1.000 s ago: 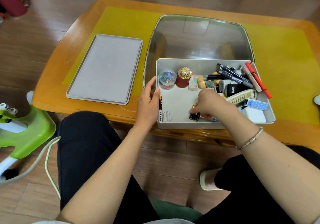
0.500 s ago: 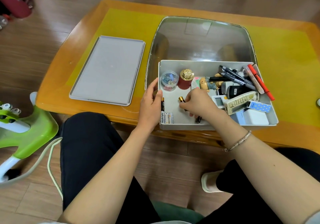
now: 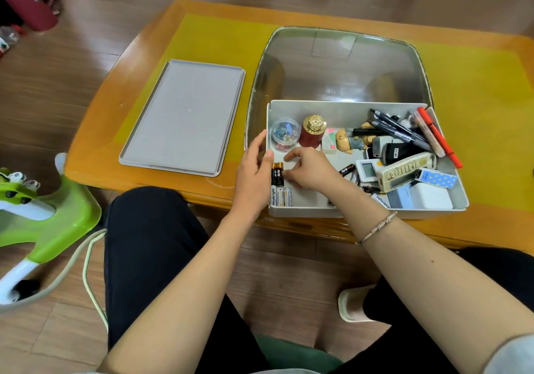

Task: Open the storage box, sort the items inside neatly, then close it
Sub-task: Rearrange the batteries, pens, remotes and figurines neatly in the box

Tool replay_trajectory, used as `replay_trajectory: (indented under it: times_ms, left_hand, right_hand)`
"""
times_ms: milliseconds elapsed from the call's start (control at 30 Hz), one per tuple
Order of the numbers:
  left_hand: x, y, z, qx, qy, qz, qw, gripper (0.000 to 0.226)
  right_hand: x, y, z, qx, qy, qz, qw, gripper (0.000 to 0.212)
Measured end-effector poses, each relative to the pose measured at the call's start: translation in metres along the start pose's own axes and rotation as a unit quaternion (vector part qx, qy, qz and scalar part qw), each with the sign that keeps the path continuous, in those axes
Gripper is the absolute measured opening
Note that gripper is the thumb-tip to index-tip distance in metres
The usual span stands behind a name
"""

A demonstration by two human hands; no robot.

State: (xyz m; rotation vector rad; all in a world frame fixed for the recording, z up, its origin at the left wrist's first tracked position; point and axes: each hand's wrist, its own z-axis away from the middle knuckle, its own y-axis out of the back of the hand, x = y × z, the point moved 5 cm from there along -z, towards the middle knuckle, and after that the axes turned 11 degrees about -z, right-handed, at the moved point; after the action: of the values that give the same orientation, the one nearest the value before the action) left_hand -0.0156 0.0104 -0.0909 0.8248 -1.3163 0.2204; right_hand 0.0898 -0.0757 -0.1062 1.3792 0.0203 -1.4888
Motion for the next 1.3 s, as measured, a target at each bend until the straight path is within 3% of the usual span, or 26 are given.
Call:
replay_trajectory:
  times_ms: [133, 367, 767, 933, 1033, 1200, 1300]
  left_hand:
    - [0.001, 0.001, 0.000, 0.001, -0.005, 0.000, 1.000, 0.043]
    - [0.000, 0.000, 0.000, 0.000, -0.003, 0.001, 1.000, 0.043]
    - [0.000, 0.000, 0.000, -0.003, 0.002, 0.000, 1.000, 0.043]
    - [0.001, 0.000, 0.001, -0.002, 0.001, -0.004, 1.000, 0.042]
    - [0.001, 0.000, 0.001, -0.005, 0.008, -0.002, 1.000, 0.042]
    - [0.001, 0.000, 0.001, -0.011, 0.019, 0.017, 1.000, 0.042]
    - [0.003, 0.001, 0.002, -0.012, 0.019, 0.020, 1.000, 0.042]
  right_hand:
    - [-0.004, -0.002, 0.002, -0.013, 0.008, -0.010, 1.000, 0.047]
    - [-0.009, -0.005, 0.004, -0.045, 0.029, 0.012, 0.998, 0.036]
    - [-0.015, -0.008, 0.003, -0.081, 0.072, 0.062, 0.992, 0.042]
    - [-0.015, 0.003, 0.007, -0.082, 0.067, 0.049, 0.993, 0.054]
    - [-0.012, 0.023, 0.012, -0.072, 0.081, 0.046, 0.993, 0.045]
    - [-0.001, 0.055, 0.022, -0.051, 0.097, 0.155, 0.982, 0.022]
    - [0.004, 0.066, 0.025, -0.027, 0.102, 0.271, 0.957, 0.022]
